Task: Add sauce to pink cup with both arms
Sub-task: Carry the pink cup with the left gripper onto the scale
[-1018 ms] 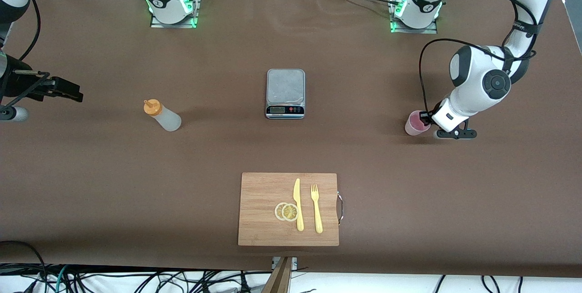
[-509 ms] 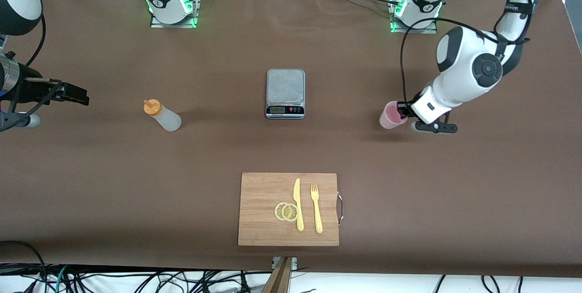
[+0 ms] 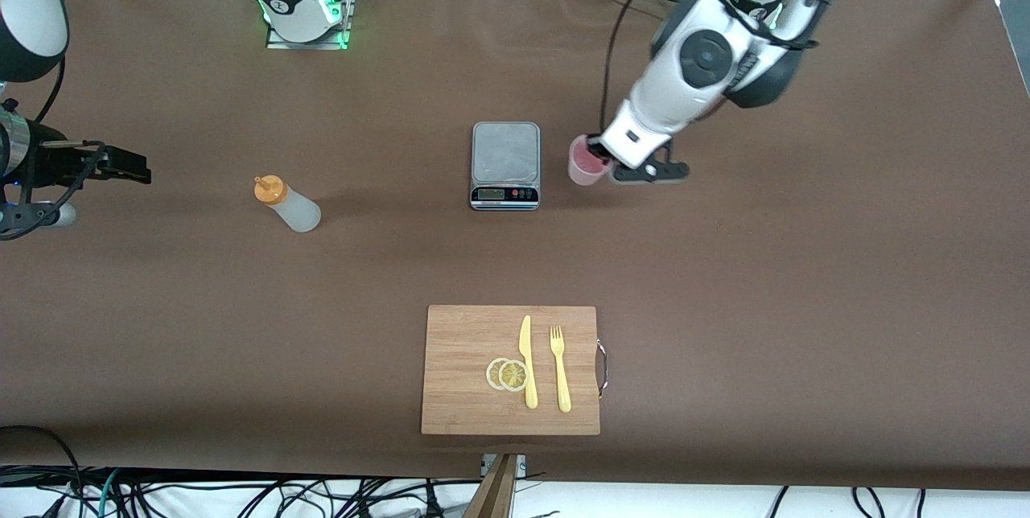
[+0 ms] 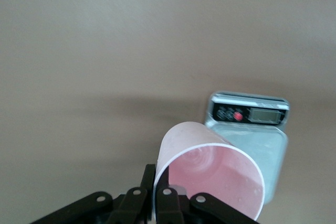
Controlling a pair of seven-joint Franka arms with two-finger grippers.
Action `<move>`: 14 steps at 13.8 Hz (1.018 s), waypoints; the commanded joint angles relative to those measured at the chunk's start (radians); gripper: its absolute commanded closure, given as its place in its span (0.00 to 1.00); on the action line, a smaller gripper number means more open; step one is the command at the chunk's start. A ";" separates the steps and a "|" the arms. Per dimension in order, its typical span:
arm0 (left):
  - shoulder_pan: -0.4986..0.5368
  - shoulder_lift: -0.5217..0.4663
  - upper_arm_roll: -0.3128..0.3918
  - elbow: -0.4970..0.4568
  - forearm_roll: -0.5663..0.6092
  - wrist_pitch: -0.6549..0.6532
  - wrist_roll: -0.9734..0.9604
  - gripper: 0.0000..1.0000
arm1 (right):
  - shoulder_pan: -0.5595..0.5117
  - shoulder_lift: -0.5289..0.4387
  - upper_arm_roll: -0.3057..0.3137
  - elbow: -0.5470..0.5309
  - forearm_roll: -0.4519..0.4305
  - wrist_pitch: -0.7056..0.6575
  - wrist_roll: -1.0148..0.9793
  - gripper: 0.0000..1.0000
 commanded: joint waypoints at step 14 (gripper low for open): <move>-0.265 0.256 0.051 0.136 0.137 0.145 -0.391 1.00 | -0.317 0.223 0.004 -0.130 0.509 0.013 -1.217 0.00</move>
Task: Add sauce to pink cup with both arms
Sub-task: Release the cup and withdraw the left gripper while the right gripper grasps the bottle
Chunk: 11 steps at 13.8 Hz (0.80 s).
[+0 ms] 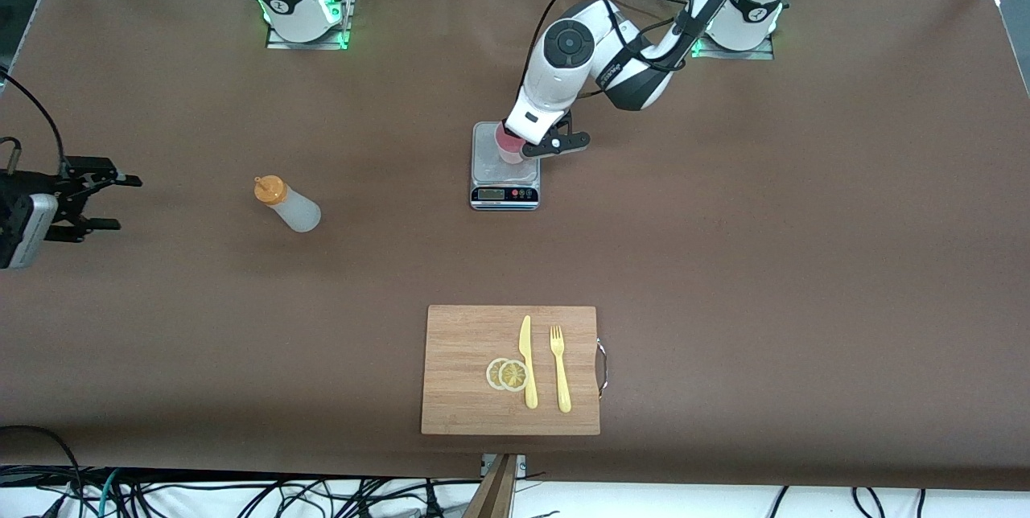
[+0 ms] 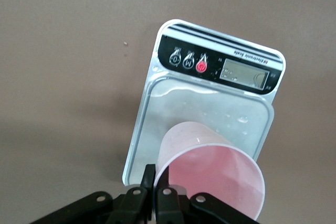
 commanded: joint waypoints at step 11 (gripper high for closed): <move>-0.056 0.047 0.043 0.068 0.019 0.014 -0.028 0.49 | -0.023 0.102 0.010 -0.295 0.350 0.004 -0.757 0.00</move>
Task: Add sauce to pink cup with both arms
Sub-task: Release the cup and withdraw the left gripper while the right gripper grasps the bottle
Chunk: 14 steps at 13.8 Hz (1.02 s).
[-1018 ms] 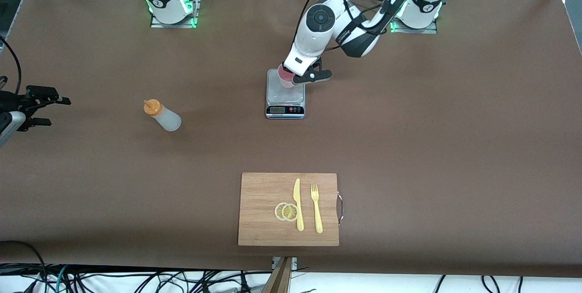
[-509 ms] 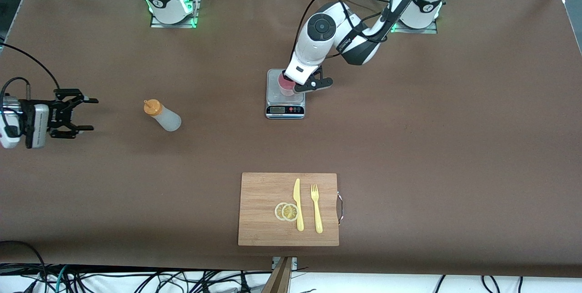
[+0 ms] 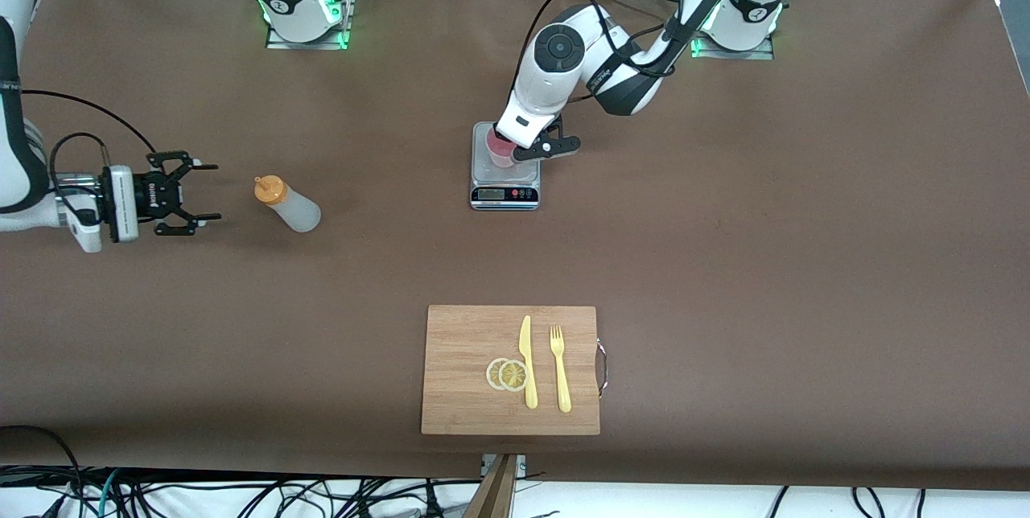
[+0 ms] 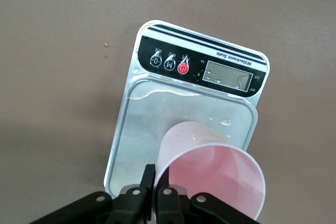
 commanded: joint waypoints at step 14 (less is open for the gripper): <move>0.341 -0.381 0.010 0.017 0.011 -0.416 0.406 0.00 | -0.022 0.110 0.013 -0.075 0.246 -0.007 -0.475 0.00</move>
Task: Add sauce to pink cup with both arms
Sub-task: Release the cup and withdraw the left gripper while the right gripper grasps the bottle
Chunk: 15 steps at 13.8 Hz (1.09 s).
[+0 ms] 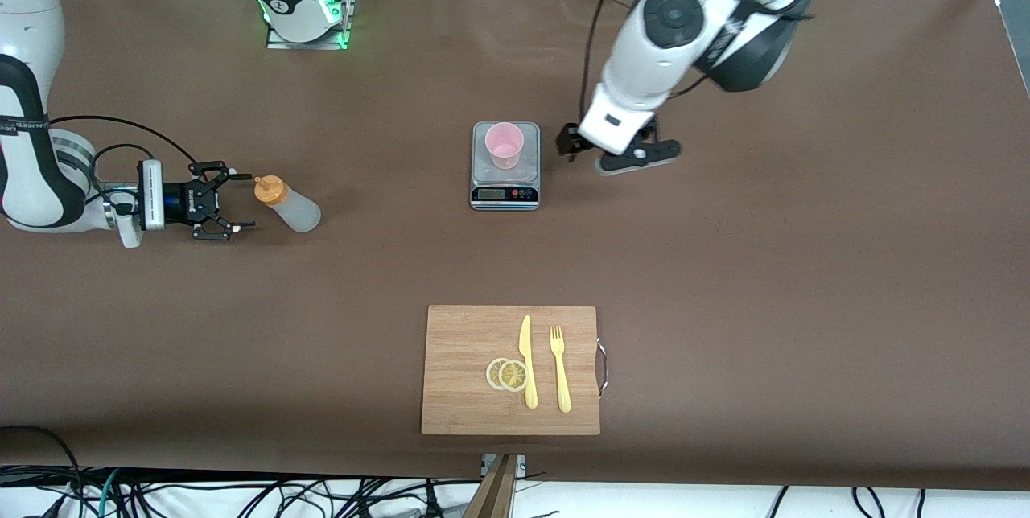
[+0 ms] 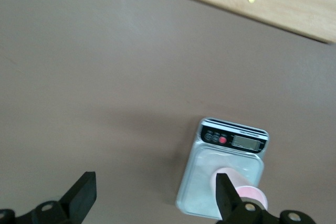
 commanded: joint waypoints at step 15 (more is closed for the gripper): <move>0.165 -0.174 0.375 0.109 0.081 -0.391 0.830 0.00 | 0.076 0.037 0.012 -0.061 0.118 0.005 -0.093 0.00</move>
